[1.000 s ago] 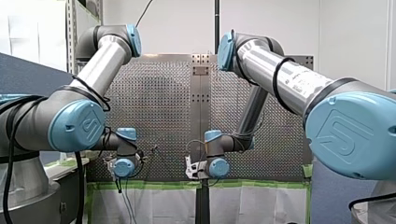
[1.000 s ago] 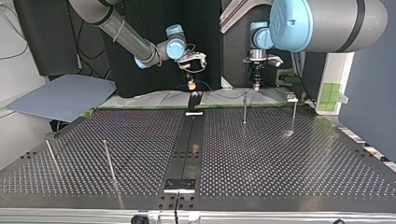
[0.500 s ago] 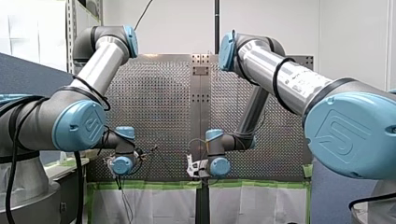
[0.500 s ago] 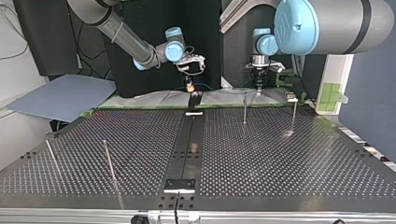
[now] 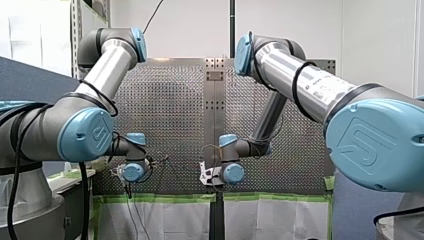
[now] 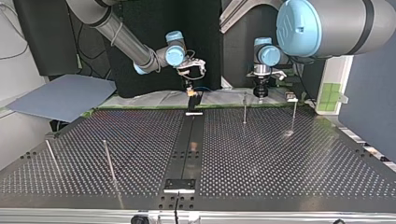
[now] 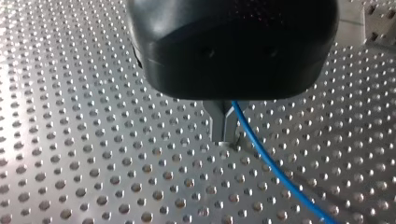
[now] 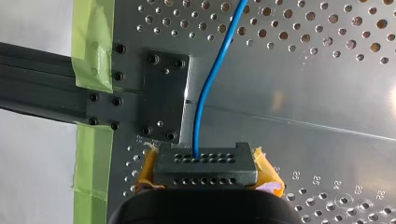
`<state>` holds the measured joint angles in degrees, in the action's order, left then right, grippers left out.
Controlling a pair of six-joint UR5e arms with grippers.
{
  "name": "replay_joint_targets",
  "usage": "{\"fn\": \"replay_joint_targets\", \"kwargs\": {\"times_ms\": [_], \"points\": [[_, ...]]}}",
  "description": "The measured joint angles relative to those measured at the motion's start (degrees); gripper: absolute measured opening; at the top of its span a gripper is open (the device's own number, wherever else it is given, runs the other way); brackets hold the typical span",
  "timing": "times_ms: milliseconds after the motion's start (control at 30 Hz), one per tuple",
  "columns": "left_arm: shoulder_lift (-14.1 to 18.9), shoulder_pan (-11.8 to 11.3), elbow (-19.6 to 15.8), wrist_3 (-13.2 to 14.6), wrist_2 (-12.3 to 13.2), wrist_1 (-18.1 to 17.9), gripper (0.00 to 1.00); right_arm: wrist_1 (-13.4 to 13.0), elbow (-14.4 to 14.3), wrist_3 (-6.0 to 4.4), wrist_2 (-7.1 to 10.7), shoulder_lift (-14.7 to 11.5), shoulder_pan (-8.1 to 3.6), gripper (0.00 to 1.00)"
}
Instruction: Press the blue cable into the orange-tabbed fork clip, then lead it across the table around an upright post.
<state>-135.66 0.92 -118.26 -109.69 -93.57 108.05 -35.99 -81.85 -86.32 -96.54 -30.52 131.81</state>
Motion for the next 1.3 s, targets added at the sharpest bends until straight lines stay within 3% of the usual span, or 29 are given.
{"fn": "replay_joint_targets", "kwargs": {"times_ms": [500, 700, 1000, 1233, 1300], "points": [[-4.77, -1.14, 5.22, 0.65, 2.28, 6.89, 0.00, 0.08, 0.69, -0.22, -0.67, -0.03, -0.99, 0.02], [-4.94, -1.16, 7.95, 0.56, 3.84, 10.04, 0.00, 0.94, 2.39, -1.19, -2.60, -0.03, -1.51, 0.02], [-4.91, -1.68, 10.23, 0.54, 3.98, 13.50, 0.00, 1.37, 4.22, -2.41, -4.39, -0.03, -2.05, 0.02], [-4.90, -2.79, 10.68, 0.89, 3.11, 16.72, 0.00, 1.27, 5.40, -5.13, -5.95, -0.03, -3.30, 0.02], [-4.90, -3.11, 10.68, 1.05, 3.09, 17.16, 0.00, 1.29, 5.61, -5.47, -6.21, -0.03, -3.65, 0.02]]}}
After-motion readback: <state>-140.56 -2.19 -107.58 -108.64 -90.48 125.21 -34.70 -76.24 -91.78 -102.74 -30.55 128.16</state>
